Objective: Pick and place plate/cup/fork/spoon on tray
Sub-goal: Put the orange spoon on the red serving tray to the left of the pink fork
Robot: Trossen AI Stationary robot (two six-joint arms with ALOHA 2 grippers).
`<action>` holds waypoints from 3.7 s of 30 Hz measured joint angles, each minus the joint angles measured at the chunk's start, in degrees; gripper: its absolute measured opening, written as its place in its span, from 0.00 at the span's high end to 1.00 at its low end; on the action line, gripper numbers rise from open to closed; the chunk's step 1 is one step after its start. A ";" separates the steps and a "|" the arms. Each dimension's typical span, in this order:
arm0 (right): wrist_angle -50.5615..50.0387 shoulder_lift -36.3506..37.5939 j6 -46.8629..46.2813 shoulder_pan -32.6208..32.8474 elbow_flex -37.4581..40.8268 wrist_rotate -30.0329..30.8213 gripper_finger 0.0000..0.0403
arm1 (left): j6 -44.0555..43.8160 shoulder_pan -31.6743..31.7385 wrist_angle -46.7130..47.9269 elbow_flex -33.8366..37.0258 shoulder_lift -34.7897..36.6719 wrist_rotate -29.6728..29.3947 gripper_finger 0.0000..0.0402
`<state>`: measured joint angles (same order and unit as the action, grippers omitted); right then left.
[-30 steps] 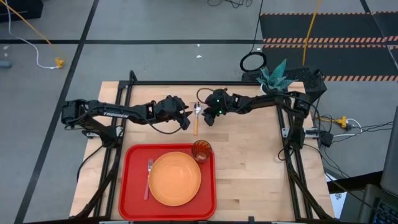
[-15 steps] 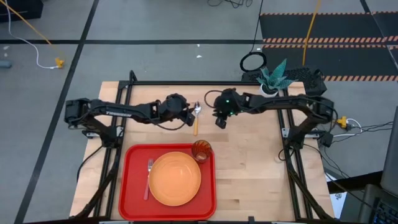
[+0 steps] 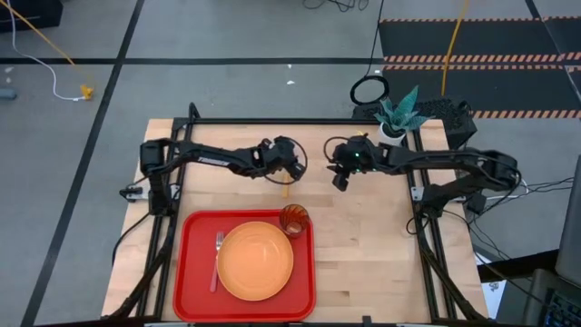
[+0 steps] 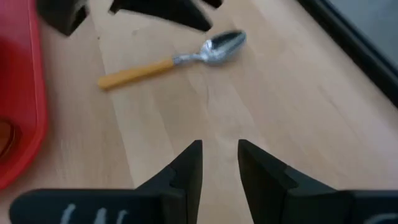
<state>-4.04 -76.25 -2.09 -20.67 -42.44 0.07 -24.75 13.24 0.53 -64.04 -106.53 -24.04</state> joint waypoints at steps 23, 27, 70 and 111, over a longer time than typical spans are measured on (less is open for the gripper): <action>19.81 4.31 -3.24 0.02 7.91 -0.23 0.77 | -14.21 -1.35 10.51 -0.77 -2.66 0.38 0.59; 20.16 4.31 -2.99 0.00 7.91 -0.21 0.77 | -16.27 -2.50 10.42 -0.82 -3.55 0.12 0.59; 20.98 4.31 -1.75 0.00 7.87 -0.30 0.77 | -10.32 -3.91 10.27 -0.81 -7.51 -2.04 0.91; 20.12 4.29 -0.72 0.59 7.78 -1.87 0.77 | -12.45 -5.80 29.92 -0.75 3.97 1.16 0.98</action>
<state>16.08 -71.96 -2.81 -20.08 -34.65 -1.80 -37.21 7.43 30.45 -64.79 -102.56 -22.88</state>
